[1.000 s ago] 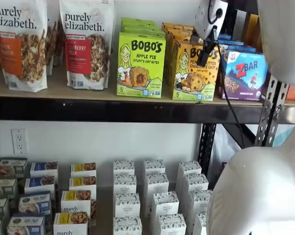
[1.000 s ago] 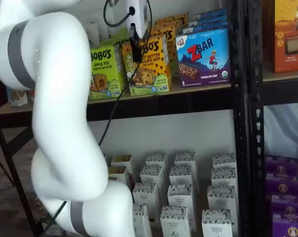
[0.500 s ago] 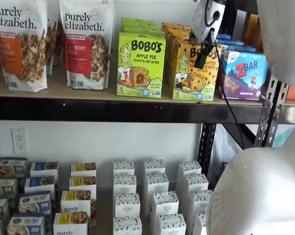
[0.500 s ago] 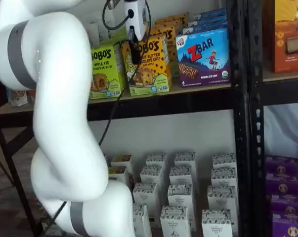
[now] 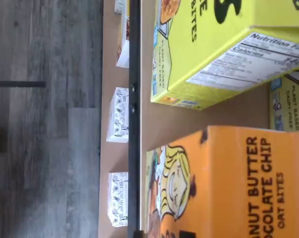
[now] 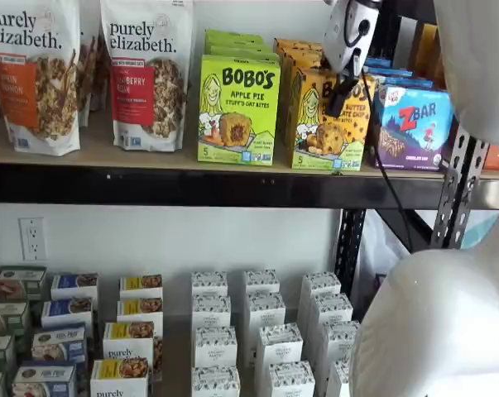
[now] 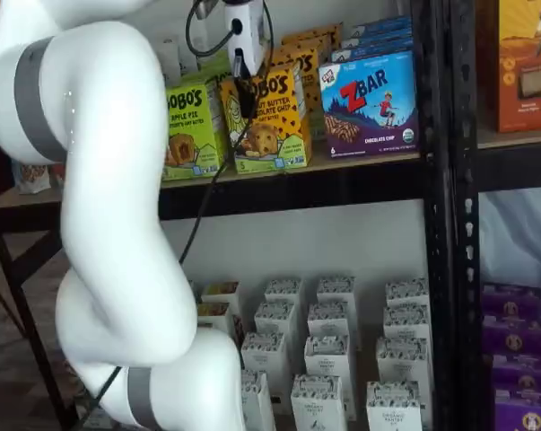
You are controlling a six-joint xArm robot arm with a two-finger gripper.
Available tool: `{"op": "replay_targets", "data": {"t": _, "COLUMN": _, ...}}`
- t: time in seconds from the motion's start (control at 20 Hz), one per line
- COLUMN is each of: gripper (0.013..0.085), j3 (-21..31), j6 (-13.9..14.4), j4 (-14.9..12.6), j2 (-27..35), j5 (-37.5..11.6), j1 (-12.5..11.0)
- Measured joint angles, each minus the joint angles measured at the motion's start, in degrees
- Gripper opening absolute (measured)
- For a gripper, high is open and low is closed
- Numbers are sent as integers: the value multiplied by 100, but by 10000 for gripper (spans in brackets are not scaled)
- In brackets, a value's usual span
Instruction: Pick up the orange box on the top shelf, the fifth box from the left
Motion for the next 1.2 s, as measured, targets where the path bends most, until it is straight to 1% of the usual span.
{"op": "replay_targets", "data": {"t": 0.05, "gripper": 570, "j3": 0, "j6": 0, "j4": 8, "j2": 2, "j5": -1, "j1": 0}}
{"op": "replay_targets", "data": {"t": 0.1, "gripper": 570, "j3": -6, "j6": -2, "j4": 23, "j2": 4, "j5": 2, "j1": -5}}
{"op": "replay_targets", "data": {"t": 0.15, "gripper": 530, "j3": -15, "j6": -5, "j4": 32, "j2": 8, "j5": 10, "j1": -10}}
{"op": "replay_targets", "data": {"t": 0.2, "gripper": 530, "j3": -23, "j6": -7, "j4": 38, "j2": 12, "j5": 16, "j1": -14}}
{"op": "replay_targets", "data": {"t": 0.25, "gripper": 490, "j3": -35, "j6": -7, "j4": 41, "j2": 18, "j5": 28, "j1": -15}}
{"op": "replay_targets", "data": {"t": 0.9, "gripper": 490, "j3": -114, "j6": -29, "j4": 21, "j2": 51, "j5": 109, "j1": -43}}
{"op": "replay_targets", "data": {"t": 0.95, "gripper": 450, "j3": -101, "j6": -41, "j4": 29, "j2": 36, "j5": 92, "j1": -56}}
{"op": "replay_targets", "data": {"t": 1.0, "gripper": 450, "j3": -86, "j6": -48, "j4": 34, "j2": 22, "j5": 72, "j1": -62}}
{"op": "replay_targets", "data": {"t": 1.05, "gripper": 410, "j3": -79, "j6": -57, "j4": 45, "j2": 14, "j5": 66, "j1": -73}}
{"op": "replay_targets", "data": {"t": 1.1, "gripper": 410, "j3": -79, "j6": -65, "j4": 57, "j2": 9, "j5": 70, "j1": -84}}
{"op": "replay_targets", "data": {"t": 1.15, "gripper": 370, "j3": -79, "j6": -75, "j4": 66, "j2": 4, "j5": 80, "j1": -95}}
{"op": "replay_targets", "data": {"t": 1.2, "gripper": 370, "j3": -81, "j6": -84, "j4": 74, "j2": -1, "j5": 90, "j1": -107}}
